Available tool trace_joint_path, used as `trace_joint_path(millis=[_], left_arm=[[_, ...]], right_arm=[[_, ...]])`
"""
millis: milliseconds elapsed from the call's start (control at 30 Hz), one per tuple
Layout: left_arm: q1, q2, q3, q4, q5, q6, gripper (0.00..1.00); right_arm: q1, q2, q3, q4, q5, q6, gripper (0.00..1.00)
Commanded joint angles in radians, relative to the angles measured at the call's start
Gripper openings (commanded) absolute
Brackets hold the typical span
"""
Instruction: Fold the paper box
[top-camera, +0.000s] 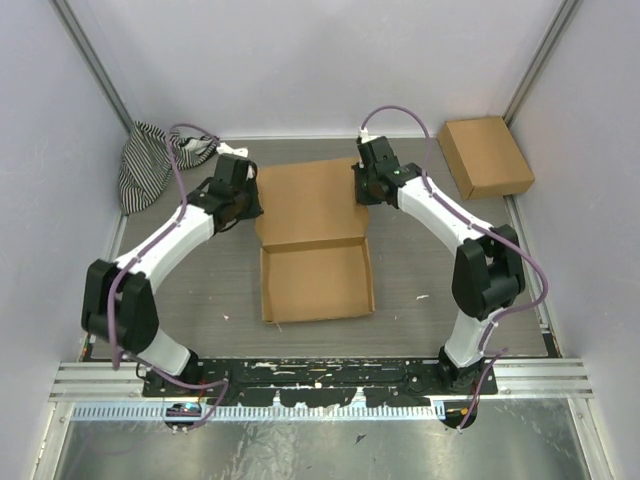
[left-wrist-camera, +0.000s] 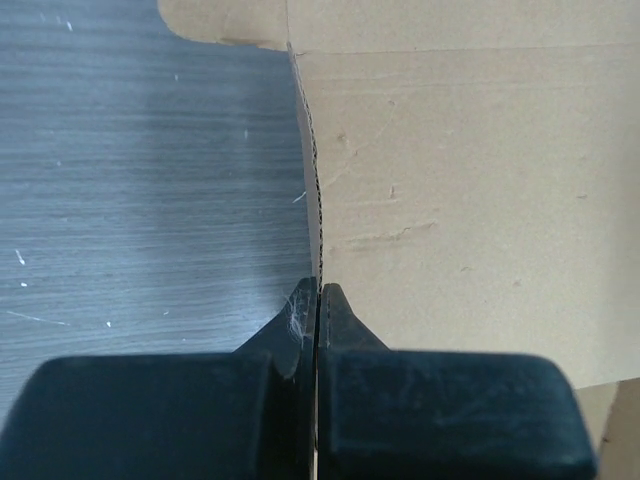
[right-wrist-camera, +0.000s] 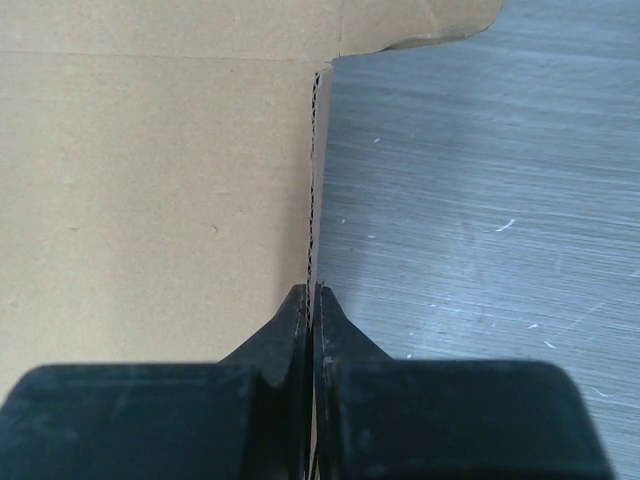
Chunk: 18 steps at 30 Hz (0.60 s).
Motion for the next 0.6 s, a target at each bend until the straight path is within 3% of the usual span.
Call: trace_joint_path(millis=[0,67,133,200,367,567], left_arm=[[-0.027,-0.143,-0.111,0.257,-0.028,0.011,0.00],[-0.031,-0.214,-0.203,0.375,-0.043,0.015,0.00],[-0.036,-0.265,-0.280,0.474,-0.054,0.036,0.00],[-0.048,-0.344,-0.377,0.613,-0.055,0.094,0.00],[-0.060,-0.464,-0.679,1.129,-0.002,0.196,0.00],[-0.061,-0.468,-0.759,1.287,0.047,0.232,0.00]], right_arm=[[0.062,-0.123,-0.090,0.211,0.149,-0.016,0.05],[0.067,-0.154,-0.152,0.274,0.207,-0.018,0.14],[0.067,-0.164,-0.170,0.294,0.226,-0.021,0.35],[0.066,-0.174,-0.165,0.283,0.221,-0.029,0.46],[0.050,-0.197,-0.136,0.221,0.088,-0.061,0.48],[0.043,-0.235,-0.117,0.155,0.070,-0.090,0.48]])
